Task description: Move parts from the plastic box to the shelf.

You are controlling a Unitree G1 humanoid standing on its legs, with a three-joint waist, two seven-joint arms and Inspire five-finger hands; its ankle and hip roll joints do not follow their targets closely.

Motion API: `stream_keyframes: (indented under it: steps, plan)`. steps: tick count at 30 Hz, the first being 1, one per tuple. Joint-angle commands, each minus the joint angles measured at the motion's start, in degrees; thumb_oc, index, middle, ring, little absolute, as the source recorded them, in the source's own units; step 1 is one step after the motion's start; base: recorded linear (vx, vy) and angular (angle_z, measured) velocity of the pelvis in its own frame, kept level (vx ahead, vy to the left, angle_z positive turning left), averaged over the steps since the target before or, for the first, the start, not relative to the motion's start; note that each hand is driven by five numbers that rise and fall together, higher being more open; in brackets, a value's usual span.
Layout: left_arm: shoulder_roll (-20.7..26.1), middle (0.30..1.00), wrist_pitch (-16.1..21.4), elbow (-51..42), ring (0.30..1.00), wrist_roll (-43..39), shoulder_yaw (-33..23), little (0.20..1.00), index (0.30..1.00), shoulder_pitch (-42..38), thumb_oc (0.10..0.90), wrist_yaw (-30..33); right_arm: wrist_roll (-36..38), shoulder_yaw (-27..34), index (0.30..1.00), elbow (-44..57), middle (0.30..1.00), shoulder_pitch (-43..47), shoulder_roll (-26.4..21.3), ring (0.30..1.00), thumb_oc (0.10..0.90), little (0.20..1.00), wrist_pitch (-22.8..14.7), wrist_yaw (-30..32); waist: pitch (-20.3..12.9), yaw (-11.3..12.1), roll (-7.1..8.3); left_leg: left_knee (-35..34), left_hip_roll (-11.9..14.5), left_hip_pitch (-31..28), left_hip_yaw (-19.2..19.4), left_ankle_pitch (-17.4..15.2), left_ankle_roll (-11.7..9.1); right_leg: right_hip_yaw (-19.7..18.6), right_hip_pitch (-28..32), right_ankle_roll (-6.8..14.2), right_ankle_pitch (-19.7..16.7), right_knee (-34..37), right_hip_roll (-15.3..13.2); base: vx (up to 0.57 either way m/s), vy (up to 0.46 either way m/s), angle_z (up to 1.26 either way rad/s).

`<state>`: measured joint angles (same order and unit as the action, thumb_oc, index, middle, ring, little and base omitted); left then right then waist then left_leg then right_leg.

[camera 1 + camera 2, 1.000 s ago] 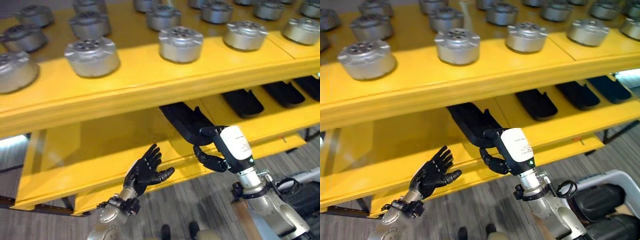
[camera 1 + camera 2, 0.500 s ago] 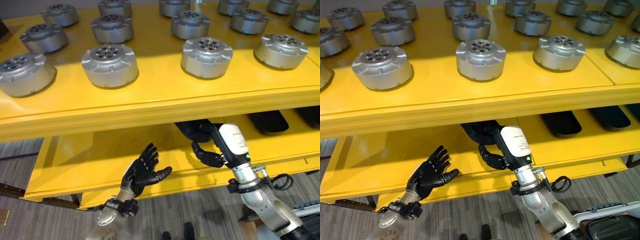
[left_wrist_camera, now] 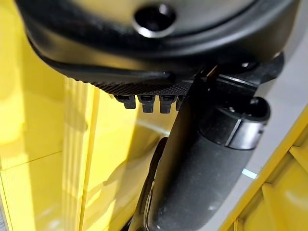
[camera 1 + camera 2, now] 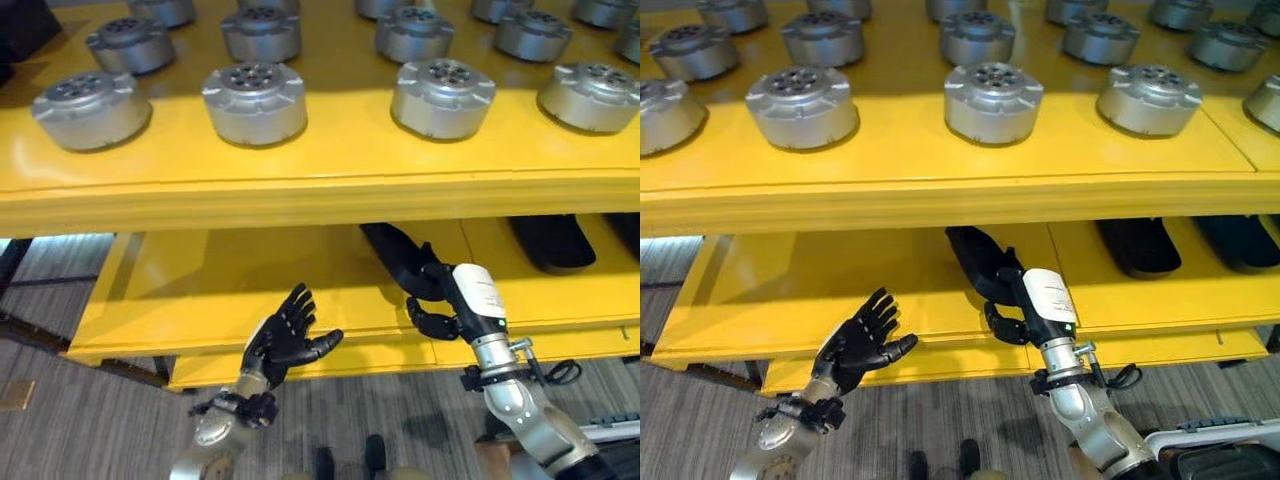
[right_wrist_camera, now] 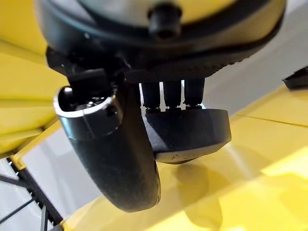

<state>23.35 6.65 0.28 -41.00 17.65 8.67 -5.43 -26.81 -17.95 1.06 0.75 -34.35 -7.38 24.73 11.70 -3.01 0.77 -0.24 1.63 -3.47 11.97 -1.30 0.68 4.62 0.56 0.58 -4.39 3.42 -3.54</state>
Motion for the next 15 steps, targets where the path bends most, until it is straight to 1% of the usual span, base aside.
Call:
stream_keyframes:
  steps: [1, 3, 6, 8, 10, 11, 12, 14, 15]
  plan:
    - [-1.24, 1.0, 4.88, -5.29, 1.0, 1.89, -1.51, 1.0, 1.0, -2.69, 0.9, -0.81, 0.06, 3.07, 0.3, 2.52, 0.3, 7.38, -0.02, 0.3, 0.4, 0.3, -2.9, 4.79, -5.11, -0.26, 0.07, 3.4, -2.77, -0.31, -0.96, -2.22, 1.48, 0.57, 1.81, 1.97, 1.06, -0.9, 2.07, -0.05, 0.095, -0.03]
    - [-0.94, 1.0, 4.1, -5.63, 1.0, 1.28, -2.08, 1.0, 1.0, -2.3, 0.9, -0.42, -0.4, 3.18, 0.3, 1.45, 0.3, 7.44, -0.03, 0.3, 0.4, 0.3, -2.19, 4.97, -5.32, 0.06, -0.08, 1.55, -3.23, -1.17, -2.05, -1.73, 1.5, 0.25, 2.22, 2.35, 0.74, -0.24, 2.15, -0.07, 0.104, -0.1]
    - [-0.6, 1.0, 2.84, -5.38, 1.0, 0.06, -2.91, 1.0, 1.0, -1.36, 0.9, -2.16, -1.84, 3.18, 0.3, -0.25, 0.3, 7.54, -0.13, 0.3, 0.4, 0.3, -0.94, 5.14, -5.45, 0.57, 0.01, -0.55, -3.27, -1.98, -3.3, -0.86, 1.41, 0.24, 2.57, 2.74, 0.13, 0.61, 2.24, -0.05, 0.072, 0.0]
    - [-0.53, 1.0, 2.61, -5.33, 1.0, -0.02, -3.05, 1.0, 1.0, -1.06, 0.9, -2.69, -2.45, 3.44, 0.3, -0.46, 0.3, 7.48, -0.31, 0.3, 0.4, 0.3, -0.48, 4.96, -5.48, 0.65, 0.09, -1.41, -3.18, -2.25, -3.65, -0.49, 1.35, 0.16, 2.66, 2.93, -0.1, 0.96, 2.3, -0.05, 0.07, 0.04]
    - [-0.33, 1.0, 2.27, -5.42, 1.0, 0.18, -3.12, 1.0, 1.0, -0.6, 0.9, -3.46, -3.47, 3.83, 0.3, -0.71, 0.3, 7.37, -0.65, 0.3, 0.4, 0.3, 0.96, 4.39, -5.52, 0.84, 0.18, -3.1, -3.1, -2.61, -4.4, 0.32, 1.38, -0.12, 2.72, 3.2, -0.16, 0.99, 2.42, -0.06, 0.079, 0.05]
    - [-0.26, 1.0, 2.29, -5.29, 1.0, 0.24, -3.22, 1.0, 1.0, -0.43, 0.9, -3.7, -3.66, 3.95, 0.3, -0.92, 0.3, 7.38, -0.81, 0.3, 0.4, 0.3, 1.29, 4.1, -5.53, 1.02, 0.25, -3.59, -3.11, -2.71, -4.28, 0.54, 1.36, 0.39, 2.83, 3.23, 0.02, 0.84, 2.47, -0.07, 0.048, -0.01]
    - [-0.39, 1.0, 2.4, -5.13, 1.0, 0.61, -3.25, 1.0, 1.0, -0.25, 0.9, -3.73, -3.87, 3.89, 0.3, -1.45, 0.3, 7.66, -0.95, 0.3, 0.4, 0.3, 1.6, 3.76, -5.54, 1.49, 0.45, -3.96, -2.99, -2.72, -3.91, 0.84, 1.28, 1.66, 2.82, 3.28, 0.48, 0.29, 2.4, -0.1, 0.01, -0.02]
    - [-0.03, 1.0, 3.5, -4.9, 1.0, 0.99, -3.71, 1.0, 1.0, 0.27, 0.9, -2.08, -4.99, 2.52, 0.3, -3.26, 0.3, 9.78, -0.43, 0.3, 0.4, 0.3, 1.32, 3.22, -4.93, 3.37, 0.66, -3.98, -1.97, -2.73, -0.4, 1.15, 0.79, 9.09, 2.26, 3.92, 2.51, -3.92, 0.9, -0.18, -0.088, -0.35]
    - [0.51, 1.0, 4.0, -4.6, 1.0, 0.36, -4.58, 1.0, 1.0, 0.02, 0.9, -1.61, -5.48, 1.02, 0.3, -5.65, 0.3, 12.36, 0.03, 0.3, 0.4, 0.3, 1.57, 3.25, -4.13, 4.92, 0.65, -2.85, -0.6, -2.09, 1.5, 1.28, 0.96, 12.62, 1.28, 4.7, 4.13, -8.46, -1.79, -0.17, -0.153, -0.94]
